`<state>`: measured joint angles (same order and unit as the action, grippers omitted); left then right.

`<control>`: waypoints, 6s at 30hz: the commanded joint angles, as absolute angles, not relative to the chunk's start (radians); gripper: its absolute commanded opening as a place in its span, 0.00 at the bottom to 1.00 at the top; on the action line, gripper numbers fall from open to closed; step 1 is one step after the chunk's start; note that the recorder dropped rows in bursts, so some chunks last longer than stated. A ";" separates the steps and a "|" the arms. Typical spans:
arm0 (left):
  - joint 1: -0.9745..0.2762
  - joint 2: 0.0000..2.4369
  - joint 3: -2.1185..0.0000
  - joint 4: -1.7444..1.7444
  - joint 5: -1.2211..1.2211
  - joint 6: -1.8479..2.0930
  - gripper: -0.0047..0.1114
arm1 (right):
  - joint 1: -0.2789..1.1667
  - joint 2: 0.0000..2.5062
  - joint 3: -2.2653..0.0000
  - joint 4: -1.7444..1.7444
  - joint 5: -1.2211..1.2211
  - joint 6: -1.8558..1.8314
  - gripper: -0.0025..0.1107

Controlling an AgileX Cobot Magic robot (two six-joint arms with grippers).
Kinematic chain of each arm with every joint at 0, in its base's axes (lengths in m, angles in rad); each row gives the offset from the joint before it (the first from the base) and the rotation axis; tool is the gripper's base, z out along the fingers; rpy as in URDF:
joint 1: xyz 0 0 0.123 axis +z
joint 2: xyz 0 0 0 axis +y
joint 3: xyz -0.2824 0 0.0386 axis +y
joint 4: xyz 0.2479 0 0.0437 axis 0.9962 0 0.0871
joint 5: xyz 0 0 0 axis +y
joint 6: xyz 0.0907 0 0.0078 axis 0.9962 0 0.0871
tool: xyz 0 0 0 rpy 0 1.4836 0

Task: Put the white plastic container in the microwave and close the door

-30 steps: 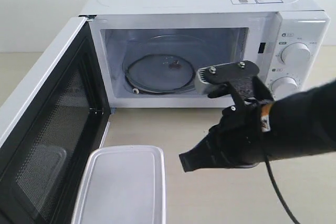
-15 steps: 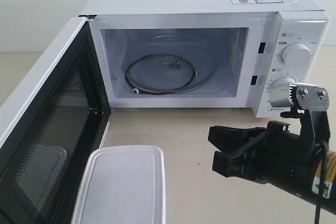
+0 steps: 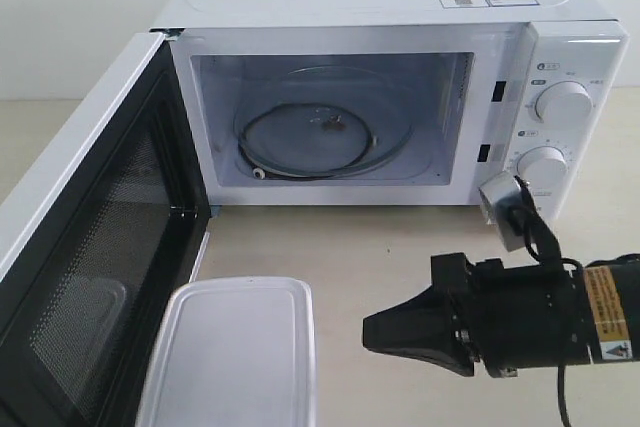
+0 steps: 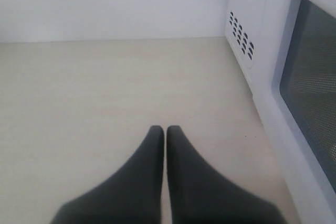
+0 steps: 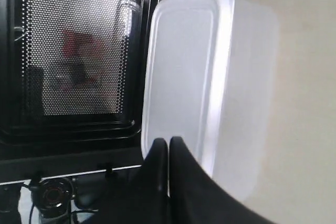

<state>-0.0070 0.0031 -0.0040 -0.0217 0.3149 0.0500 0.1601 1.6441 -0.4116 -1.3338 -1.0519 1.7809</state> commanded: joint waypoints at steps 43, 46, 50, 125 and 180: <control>-0.010 0.000 0.000 -0.027 0.311 0.053 0.08 | 0.439 1.844 -0.653 -1.455 -0.819 2.092 0.41; -0.010 0.000 0.000 -0.027 0.311 0.053 0.08 | 0.439 1.844 -0.653 -1.455 -0.817 2.083 0.41; -0.010 0.000 0.000 -0.027 0.311 0.053 0.08 | 0.439 1.844 -0.653 -1.455 -0.810 2.080 0.41; -0.010 0.000 0.000 -0.027 0.311 0.053 0.08 | 0.399 1.687 -0.688 0.098 -0.589 1.478 0.02; -0.010 0.000 0.000 -0.027 0.311 0.053 0.08 | 0.439 1.919 -1.109 0.083 -0.297 1.275 0.37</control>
<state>-0.0070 0.0031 -0.0040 -0.0217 0.3149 0.0500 0.4487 1.9667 -1.0914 0.1401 -0.3511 1.2956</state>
